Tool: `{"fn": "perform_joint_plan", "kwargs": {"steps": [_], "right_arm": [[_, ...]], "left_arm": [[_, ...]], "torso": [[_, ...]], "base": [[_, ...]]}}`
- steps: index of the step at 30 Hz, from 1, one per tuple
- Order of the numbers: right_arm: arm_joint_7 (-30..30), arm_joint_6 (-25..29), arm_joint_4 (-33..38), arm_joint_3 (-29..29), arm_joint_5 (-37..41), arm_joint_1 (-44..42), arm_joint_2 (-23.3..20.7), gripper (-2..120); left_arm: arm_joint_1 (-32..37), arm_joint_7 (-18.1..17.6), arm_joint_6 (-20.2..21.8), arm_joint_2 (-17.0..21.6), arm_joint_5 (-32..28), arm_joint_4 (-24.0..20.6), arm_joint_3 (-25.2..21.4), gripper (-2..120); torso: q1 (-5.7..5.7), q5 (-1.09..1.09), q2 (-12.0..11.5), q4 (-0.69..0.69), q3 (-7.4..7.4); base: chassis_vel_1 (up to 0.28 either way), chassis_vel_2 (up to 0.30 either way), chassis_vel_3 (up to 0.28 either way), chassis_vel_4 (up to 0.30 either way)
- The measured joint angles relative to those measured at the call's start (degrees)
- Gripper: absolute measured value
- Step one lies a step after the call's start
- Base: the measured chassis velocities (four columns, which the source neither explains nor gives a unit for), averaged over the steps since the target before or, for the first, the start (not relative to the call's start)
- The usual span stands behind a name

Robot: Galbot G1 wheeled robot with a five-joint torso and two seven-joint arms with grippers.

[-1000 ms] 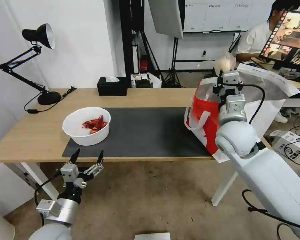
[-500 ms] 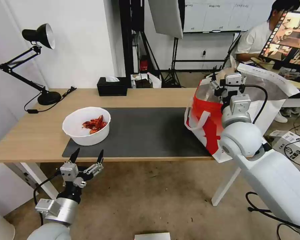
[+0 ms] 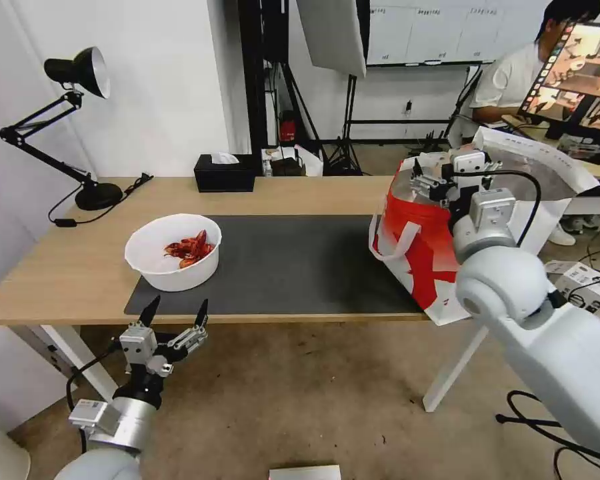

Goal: Pick up the trash from the table and place it into the takeout bag.

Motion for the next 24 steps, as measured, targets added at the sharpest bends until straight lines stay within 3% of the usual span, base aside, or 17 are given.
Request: {"fn": "perform_joint_plan", "kwargs": {"steps": [17, 24], "right_arm": [[1.4, -4.0, 3.0, 3.0, 11.1, -0.5, -4.0, 100], [1.6, -4.0, 3.4, 4.1, 11.7, -1.5, -5.0, 100]], "left_arm": [[1.4, 0.0, 0.0, 0.3, 0.4, -1.7, -0.2, 100], [1.3, 0.0, 0.0, 0.5, 0.3, -1.9, 0.0, 100]], "torso": [[0.01, 0.0, 0.0, 0.01, 0.0], [0.0, 0.0, 0.0, 0.0, 0.0]], "base": [[0.0, 0.0, 0.0, 0.0], [0.0, 0.0, 0.0, 0.0]]}}
